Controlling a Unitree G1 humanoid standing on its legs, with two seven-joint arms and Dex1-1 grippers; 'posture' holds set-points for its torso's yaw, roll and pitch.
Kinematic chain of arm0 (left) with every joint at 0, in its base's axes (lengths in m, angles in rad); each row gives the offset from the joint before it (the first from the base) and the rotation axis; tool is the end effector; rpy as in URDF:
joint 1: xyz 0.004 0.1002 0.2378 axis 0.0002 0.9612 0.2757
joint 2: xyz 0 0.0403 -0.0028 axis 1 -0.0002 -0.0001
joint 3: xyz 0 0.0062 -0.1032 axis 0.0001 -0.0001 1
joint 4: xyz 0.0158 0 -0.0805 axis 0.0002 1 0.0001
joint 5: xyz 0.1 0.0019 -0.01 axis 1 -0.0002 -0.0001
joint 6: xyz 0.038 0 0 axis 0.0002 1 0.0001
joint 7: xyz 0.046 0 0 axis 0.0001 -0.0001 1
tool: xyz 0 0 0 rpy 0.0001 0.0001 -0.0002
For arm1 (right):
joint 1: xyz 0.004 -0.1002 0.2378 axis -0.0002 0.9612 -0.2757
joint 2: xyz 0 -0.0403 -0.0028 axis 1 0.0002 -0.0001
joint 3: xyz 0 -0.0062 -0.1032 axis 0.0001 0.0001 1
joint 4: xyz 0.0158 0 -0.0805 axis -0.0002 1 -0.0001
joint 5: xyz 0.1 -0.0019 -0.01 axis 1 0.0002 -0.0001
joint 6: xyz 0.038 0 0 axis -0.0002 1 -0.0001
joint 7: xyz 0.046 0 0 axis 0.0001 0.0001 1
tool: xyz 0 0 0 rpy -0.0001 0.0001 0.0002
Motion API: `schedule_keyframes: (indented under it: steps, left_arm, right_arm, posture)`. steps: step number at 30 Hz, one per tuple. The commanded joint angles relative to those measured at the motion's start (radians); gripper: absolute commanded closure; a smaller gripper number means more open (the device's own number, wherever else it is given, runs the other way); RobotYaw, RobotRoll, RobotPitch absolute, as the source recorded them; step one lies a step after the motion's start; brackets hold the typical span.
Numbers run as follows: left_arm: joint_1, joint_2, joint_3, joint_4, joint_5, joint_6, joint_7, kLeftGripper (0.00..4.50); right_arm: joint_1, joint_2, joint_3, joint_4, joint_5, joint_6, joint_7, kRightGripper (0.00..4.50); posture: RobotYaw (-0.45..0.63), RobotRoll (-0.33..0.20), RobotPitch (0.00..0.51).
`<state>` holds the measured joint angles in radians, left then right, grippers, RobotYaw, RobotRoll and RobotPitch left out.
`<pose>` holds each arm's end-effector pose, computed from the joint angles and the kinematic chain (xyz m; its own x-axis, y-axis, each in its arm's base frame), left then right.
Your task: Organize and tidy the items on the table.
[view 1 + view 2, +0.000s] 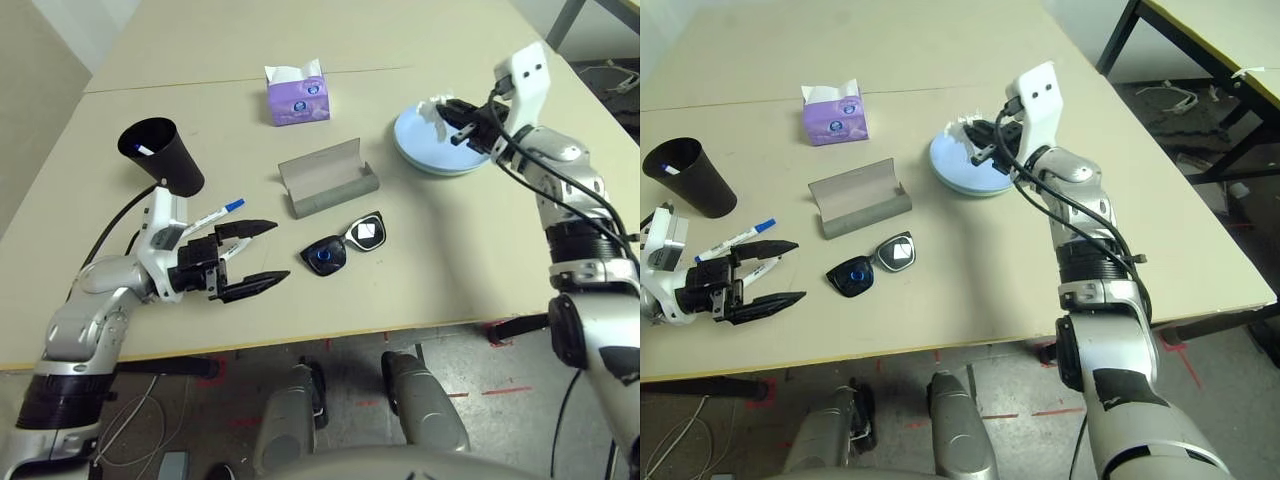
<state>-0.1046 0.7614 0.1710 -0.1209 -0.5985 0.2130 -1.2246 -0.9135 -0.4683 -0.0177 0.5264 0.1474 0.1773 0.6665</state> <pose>0.2165 0.2850 0.1510 0.3950 -0.9113 -0.1164 0.9146 0.3782 0.1434 0.3409 -0.2127 0.2166 0.8268 0.5612 0.0381 -0.5183 0.7865 -0.3358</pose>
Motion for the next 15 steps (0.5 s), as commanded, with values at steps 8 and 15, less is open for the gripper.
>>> schedule_keyframes:
  steps: [8,15]
  left_arm:
    - [-0.003,-0.005,-0.002,0.035,0.023,-0.022,-0.008,0.00]
    - [-0.032,0.007,0.002,0.098,0.048,-0.049,-0.026,0.00]
  right_arm:
    - [0.101,-0.137,0.020,-0.232,0.048,0.169,0.163,0.02]
    - [0.194,-0.208,0.165,-0.607,0.027,0.437,0.229,0.02]
  posture:
    - [-0.10,0.000,0.209]
    - [-0.12,0.000,0.207]
